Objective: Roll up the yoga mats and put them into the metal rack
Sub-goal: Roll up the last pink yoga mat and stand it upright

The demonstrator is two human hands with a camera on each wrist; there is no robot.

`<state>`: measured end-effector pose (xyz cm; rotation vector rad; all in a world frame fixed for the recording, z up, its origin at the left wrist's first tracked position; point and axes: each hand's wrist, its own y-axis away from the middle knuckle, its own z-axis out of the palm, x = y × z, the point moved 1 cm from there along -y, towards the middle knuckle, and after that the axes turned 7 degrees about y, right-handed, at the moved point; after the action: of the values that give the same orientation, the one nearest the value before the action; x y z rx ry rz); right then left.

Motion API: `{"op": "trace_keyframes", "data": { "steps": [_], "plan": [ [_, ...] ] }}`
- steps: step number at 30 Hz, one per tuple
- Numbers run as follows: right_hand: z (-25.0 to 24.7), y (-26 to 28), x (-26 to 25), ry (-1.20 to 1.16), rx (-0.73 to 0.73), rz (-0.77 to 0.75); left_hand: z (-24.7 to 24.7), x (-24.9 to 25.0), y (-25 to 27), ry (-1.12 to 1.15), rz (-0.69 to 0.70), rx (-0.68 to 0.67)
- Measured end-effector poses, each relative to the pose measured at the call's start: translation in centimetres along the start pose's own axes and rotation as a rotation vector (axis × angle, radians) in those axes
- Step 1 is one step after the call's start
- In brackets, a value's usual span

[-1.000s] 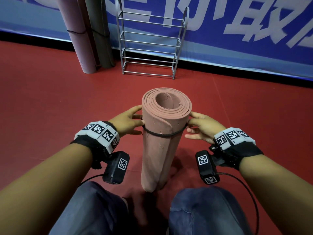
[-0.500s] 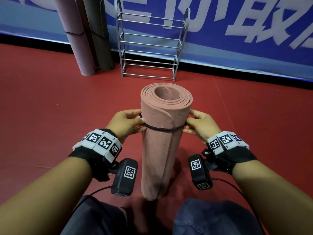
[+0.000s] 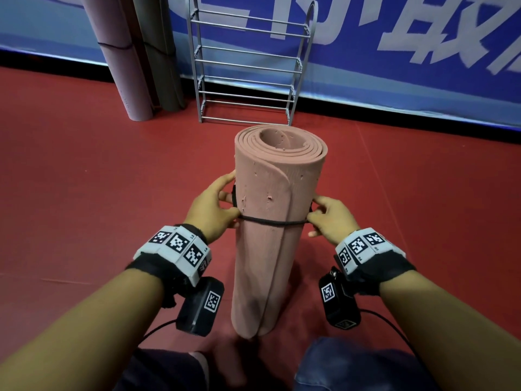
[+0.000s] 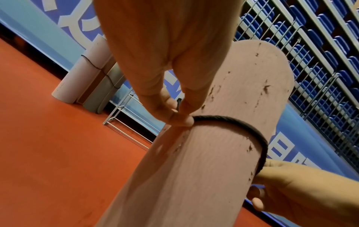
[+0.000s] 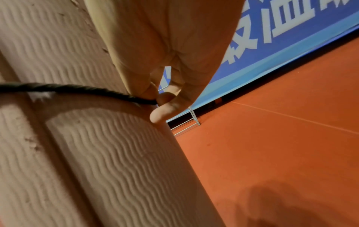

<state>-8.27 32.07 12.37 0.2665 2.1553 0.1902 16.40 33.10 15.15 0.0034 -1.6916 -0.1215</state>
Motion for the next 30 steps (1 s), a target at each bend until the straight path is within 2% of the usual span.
{"op": "trace_keyframes", "data": {
  "steps": [7, 15, 22, 30],
  "plan": [
    [1.0, -1.5, 1.6, -0.041, -0.002, -0.007, 0.5, -1.6, -2.4, -0.016, 0.012, -0.002],
    [2.6, -2.1, 4.5, 0.02, -0.015, 0.001, 0.6, -5.2, -3.2, -0.085, -0.012, -0.048],
    [2.7, -3.1, 5.0, 0.166, -0.029, 0.003, 0.9, -6.9, -4.1, -0.139, -0.024, -0.042],
    [3.5, -2.8, 5.2, 0.189, -0.022, 0.019, 0.7, -8.1, -4.3, -0.158, -0.029, -0.027]
  ]
}}
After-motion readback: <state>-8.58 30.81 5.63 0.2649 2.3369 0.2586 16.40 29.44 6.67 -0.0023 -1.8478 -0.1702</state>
